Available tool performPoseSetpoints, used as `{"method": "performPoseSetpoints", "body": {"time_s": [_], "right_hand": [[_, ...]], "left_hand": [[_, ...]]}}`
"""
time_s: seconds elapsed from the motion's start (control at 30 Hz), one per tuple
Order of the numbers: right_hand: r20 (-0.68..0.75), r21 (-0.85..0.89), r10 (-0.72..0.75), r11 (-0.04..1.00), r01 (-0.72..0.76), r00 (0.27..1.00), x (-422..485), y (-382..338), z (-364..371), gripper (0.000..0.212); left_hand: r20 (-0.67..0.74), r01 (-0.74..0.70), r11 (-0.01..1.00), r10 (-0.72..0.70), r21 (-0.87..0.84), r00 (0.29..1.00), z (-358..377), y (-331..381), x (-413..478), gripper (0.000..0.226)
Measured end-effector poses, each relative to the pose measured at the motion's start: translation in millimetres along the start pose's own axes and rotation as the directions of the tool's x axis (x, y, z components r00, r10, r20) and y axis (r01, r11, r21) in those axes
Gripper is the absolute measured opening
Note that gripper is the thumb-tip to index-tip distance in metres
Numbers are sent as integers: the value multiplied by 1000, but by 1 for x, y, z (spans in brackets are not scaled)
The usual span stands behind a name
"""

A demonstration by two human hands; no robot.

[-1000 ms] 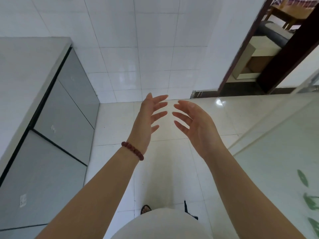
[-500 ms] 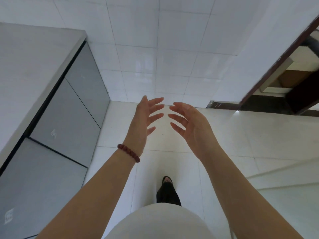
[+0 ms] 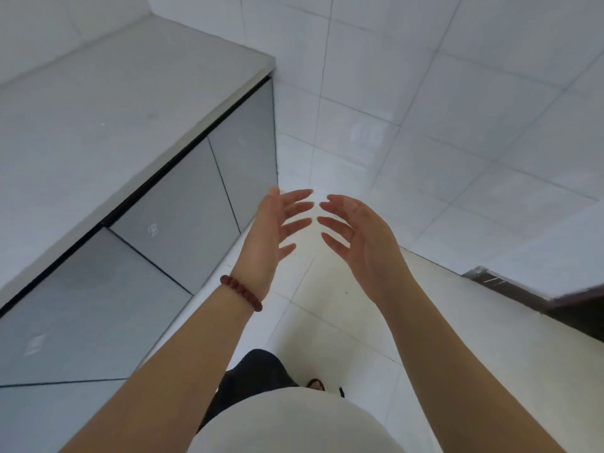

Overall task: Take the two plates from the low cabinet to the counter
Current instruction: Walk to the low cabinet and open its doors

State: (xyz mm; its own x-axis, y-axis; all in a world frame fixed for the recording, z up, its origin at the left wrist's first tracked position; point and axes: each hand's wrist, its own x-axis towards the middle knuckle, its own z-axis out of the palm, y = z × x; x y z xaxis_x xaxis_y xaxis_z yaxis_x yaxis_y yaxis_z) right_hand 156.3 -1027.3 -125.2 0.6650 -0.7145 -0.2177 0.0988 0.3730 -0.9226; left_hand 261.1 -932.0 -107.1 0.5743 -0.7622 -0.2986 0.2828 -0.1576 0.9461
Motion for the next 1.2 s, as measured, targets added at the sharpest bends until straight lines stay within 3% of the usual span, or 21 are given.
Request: {"method": "performPoseSetpoints", "body": {"time_s": [0.37, 0.73, 1.0, 1.2], "right_hand": [[226, -88, 88, 994, -69, 970, 122, -2, 70, 27], [432, -129, 173, 983, -129, 885, 200, 9, 149, 27], [593, -223, 303, 952, -209, 746, 247, 17, 202, 23], [730, -338, 397, 917, -213, 556, 282, 21, 239, 19]], "left_hand": [[-217, -35, 997, 18, -73, 976, -67, 32, 87, 57], [-382, -59, 991, 9, -121, 924, -140, 49, 128, 66], [-586, -99, 972, -46, -212, 809, -176, 57, 139, 65], [-748, -179, 950, -76, -255, 660, -188, 63, 151, 63]]}}
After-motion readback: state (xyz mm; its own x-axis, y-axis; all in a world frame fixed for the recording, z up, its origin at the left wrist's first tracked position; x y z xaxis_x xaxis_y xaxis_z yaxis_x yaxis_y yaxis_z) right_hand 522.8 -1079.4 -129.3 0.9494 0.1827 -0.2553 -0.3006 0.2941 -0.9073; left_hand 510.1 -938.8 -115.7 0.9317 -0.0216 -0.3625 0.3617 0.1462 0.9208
